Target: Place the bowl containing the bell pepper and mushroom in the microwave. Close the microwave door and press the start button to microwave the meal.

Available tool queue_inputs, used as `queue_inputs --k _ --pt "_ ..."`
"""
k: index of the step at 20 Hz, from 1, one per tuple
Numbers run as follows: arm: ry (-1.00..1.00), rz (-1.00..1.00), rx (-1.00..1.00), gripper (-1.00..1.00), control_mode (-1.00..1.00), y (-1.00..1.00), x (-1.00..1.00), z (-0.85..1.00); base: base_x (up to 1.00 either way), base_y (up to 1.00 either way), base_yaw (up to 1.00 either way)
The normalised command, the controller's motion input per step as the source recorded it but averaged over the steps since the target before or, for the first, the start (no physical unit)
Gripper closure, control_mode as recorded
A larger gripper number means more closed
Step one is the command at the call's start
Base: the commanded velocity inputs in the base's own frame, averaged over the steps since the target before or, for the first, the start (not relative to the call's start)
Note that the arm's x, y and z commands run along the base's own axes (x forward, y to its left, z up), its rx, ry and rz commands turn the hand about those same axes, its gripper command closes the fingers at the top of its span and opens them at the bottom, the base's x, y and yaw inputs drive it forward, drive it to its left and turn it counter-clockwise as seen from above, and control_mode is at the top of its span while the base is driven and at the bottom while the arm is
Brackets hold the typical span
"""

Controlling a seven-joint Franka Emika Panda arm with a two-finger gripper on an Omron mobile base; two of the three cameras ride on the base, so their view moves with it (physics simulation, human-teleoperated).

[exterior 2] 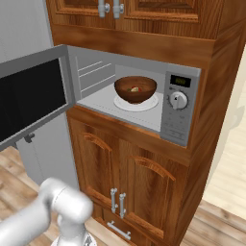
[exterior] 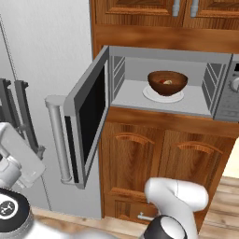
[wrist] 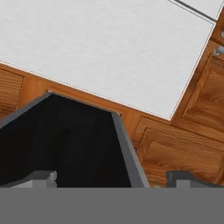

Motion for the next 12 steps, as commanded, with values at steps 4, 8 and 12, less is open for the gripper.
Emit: queue_inputs --k 4,8,12 --pt "0.00 -0.11 -0.07 -1.00 -1.00 0.56 0.59 -0.22 0.00 0.00 0.00" --pt "0.00 -0.18 -0.01 -1.00 -1.00 0.39 0.55 -0.09 0.00 0.00 0.00" --pt "0.00 -0.23 0.00 -1.00 -1.00 0.03 0.33 0.00 0.00 0.00 0.00"
